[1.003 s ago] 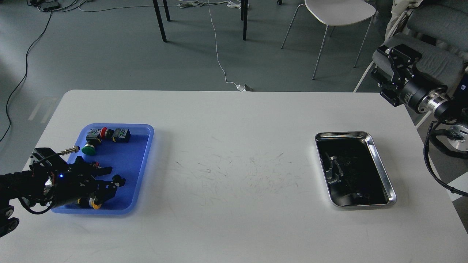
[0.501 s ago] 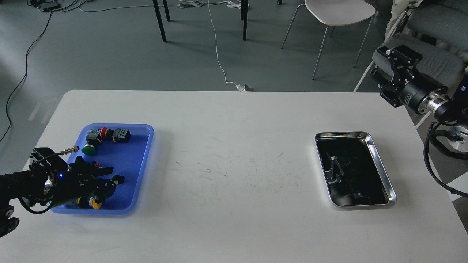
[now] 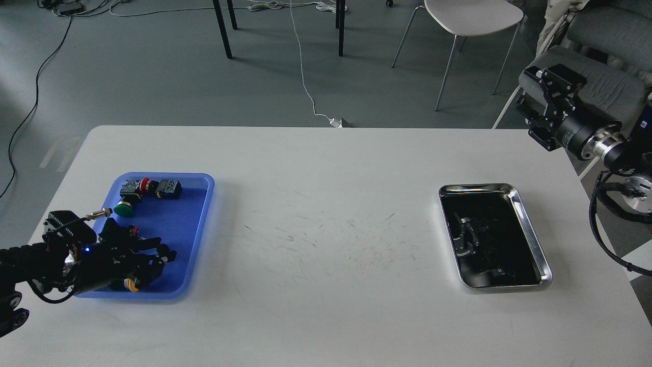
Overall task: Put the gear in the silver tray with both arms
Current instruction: 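Close the left gripper on a small black gear in the blue tray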
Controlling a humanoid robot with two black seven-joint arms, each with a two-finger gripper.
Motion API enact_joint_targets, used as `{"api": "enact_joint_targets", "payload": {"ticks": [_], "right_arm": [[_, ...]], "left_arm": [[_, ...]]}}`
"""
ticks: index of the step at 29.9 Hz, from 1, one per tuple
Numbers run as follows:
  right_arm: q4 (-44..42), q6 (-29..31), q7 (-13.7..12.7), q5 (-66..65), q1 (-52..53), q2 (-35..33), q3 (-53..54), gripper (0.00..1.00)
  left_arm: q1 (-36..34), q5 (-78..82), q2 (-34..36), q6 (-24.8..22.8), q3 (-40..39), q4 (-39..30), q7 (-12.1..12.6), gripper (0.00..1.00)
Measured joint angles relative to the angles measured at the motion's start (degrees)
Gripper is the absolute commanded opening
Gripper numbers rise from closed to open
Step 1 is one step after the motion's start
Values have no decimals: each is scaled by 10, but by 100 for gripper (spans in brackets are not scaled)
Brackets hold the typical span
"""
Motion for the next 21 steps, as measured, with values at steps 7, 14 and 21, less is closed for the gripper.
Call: {"api": "enact_joint_targets", "payload": {"ticks": [7, 14, 21], "right_arm": [[0, 0, 0, 0, -1, -1, -1, 84], [1, 0, 0, 0, -1, -1, -1, 84], [1, 0, 0, 0, -1, -1, -2, 84]], "left_arm": [[0, 1, -4, 1, 0, 3, 0, 40], [2, 2, -4, 5, 1, 6, 0, 22], [2, 2, 0, 5, 1, 6, 0, 11]]}}
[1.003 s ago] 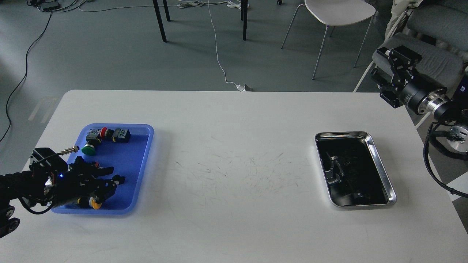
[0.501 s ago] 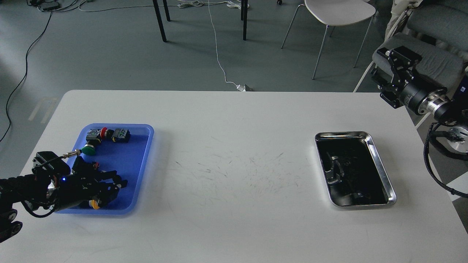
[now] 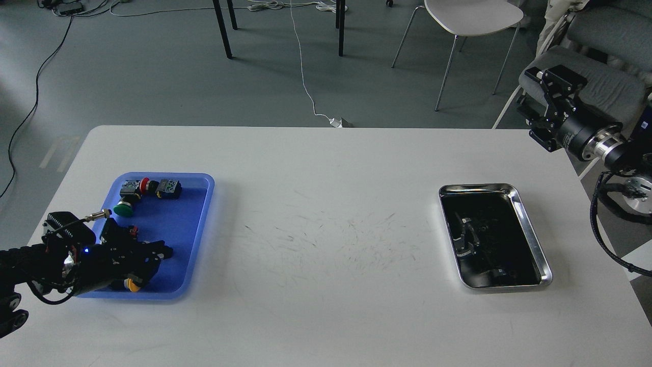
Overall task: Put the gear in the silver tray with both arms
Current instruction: 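Close the left gripper on a small black gear in the blue tray, then lift the black gear and carry it toward the table middle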
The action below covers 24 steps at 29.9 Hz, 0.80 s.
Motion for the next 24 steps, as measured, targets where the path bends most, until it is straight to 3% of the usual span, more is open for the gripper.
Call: {"api": "enact_joint_targets", "payload": {"ticks": [11, 17, 24], "right_arm": [[0, 0, 0, 0, 0, 1, -2, 84], [-1, 0, 0, 0, -6, 4, -2, 84], [-1, 0, 0, -1, -7, 5, -2, 84]], "left_arm": [[0, 0, 29, -4, -1, -11, 0, 7], [-11, -15, 70, -8, -8, -58, 0, 7], [-79, -54, 97, -38, -10, -104, 0, 7]]}}
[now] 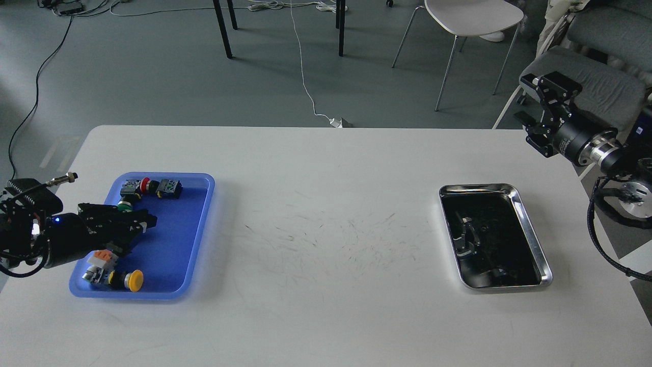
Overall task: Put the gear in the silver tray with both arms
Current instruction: 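Lift the black gear and carry it toward the table middle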
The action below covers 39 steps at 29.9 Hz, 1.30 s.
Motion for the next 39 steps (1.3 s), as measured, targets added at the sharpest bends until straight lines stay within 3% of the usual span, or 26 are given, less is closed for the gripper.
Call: {"api": "enact_joint_targets", "payload": {"ticks": [7, 13, 20, 33, 39], "right_arm": [[0, 0, 0, -1, 0, 0, -2, 84], [0, 0, 0, -1, 0, 0, -2, 84], [0, 0, 0, -2, 0, 0, -2, 84], [0, -5, 0, -2, 2, 0, -2, 85], [0, -5, -1, -2, 3, 0, -1, 85]], "left_arm": [[-77, -9, -11, -28, 2, -43, 0, 7], [-93, -2, -29, -35, 4, -121, 0, 7], [-104, 34, -95, -49, 5, -132, 0, 7], [-110, 80, -303, -80, 35, -55, 0, 7], [-115, 86, -410, -82, 69, 46, 0, 7]]}}
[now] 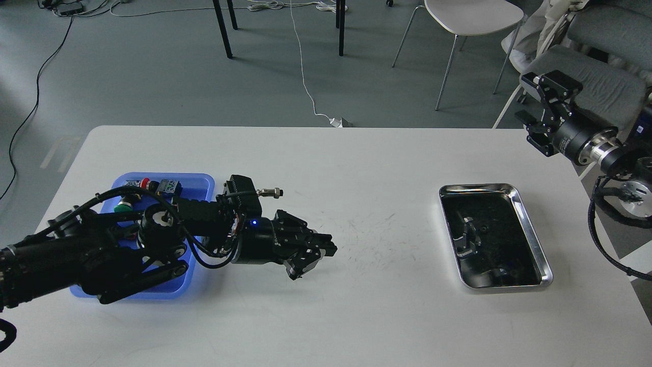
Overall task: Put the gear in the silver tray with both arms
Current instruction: 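Lift the black gear and carry it toward the table middle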
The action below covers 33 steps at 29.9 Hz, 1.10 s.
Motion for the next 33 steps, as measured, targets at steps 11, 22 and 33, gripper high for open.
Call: {"api": "enact_joint_targets", "payload": {"ticks": [11, 22, 33], "right_arm": [[-16, -1, -3, 23, -2, 1, 30, 87], [-34, -3, -5, 111, -6, 12, 48, 88], [-57, -4, -5, 139, -9, 17, 53, 89]], "left_arm": [[-3, -3, -105, 0, 3, 112, 0, 8], [-2, -3, -147, 0, 7, 158, 0, 8], [-4, -3, -175, 0, 7, 181, 0, 8]]}}
